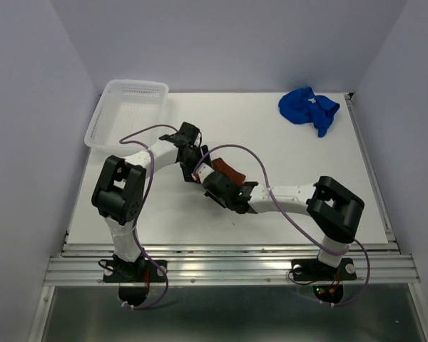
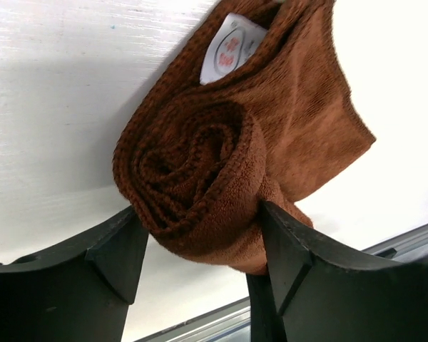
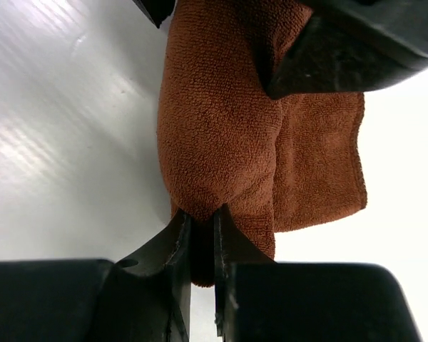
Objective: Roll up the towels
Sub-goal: Roll the towel
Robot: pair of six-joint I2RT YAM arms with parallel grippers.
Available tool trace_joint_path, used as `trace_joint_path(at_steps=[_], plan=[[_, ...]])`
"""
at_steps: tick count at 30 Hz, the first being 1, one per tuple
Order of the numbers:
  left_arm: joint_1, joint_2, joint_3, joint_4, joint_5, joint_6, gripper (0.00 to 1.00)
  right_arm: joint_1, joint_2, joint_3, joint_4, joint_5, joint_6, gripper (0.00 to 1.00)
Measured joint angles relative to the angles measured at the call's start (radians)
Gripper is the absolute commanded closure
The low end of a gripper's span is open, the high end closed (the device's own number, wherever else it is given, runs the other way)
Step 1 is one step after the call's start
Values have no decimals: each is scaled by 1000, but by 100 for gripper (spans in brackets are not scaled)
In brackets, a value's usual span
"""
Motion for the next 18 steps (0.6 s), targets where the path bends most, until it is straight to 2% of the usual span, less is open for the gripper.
trace_joint_path(at_steps=[5, 6, 7, 8, 18], plan=[[12, -3, 3, -6, 13, -1, 18, -89, -69, -3, -30, -181, 97, 99], [16, -5, 3, -6, 15, 0, 15, -113, -81, -3, -33, -235, 117, 99], [19, -6, 3, -6, 16, 0, 7, -131, -87, -3, -35, -274, 131, 99], [24, -9, 5, -7, 17, 1, 3, -163, -95, -3, -37, -343, 151, 99], [43, -37, 28, 0, 35, 7, 1, -377, -62, 44, -59, -755, 263, 99]])
